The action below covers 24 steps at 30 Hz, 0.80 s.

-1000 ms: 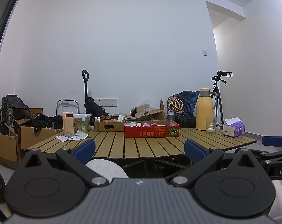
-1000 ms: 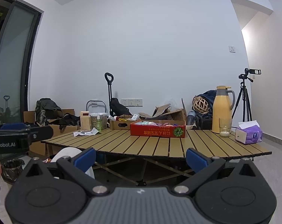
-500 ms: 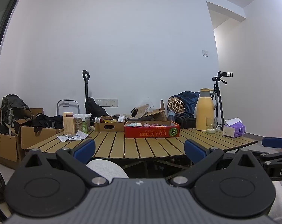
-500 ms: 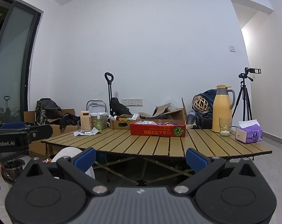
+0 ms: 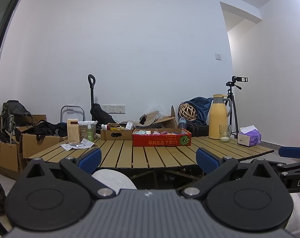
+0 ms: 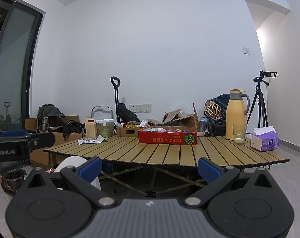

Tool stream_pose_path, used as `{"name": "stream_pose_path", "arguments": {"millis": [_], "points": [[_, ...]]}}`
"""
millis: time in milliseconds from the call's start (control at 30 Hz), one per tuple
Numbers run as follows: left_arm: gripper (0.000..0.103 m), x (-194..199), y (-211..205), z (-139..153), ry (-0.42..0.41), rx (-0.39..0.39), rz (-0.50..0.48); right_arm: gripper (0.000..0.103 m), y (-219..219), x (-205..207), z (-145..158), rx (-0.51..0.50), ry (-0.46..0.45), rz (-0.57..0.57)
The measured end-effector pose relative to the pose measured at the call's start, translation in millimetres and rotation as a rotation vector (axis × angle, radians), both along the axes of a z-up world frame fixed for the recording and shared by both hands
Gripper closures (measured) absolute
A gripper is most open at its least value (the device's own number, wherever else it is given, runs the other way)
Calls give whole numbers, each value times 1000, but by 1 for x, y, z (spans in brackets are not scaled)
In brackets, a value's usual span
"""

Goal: Organize soft objects

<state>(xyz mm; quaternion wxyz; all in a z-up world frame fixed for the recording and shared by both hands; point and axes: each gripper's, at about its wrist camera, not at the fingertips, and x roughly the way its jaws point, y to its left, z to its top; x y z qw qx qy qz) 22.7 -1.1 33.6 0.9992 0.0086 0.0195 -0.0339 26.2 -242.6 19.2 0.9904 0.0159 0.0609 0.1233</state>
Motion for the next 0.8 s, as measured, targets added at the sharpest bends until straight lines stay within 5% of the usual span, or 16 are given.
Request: {"name": "stream_pose_path", "arguments": {"millis": [800], "points": [[0, 1, -1, 0, 3, 0, -5, 0, 0, 3, 0, 3, 7, -2]]}}
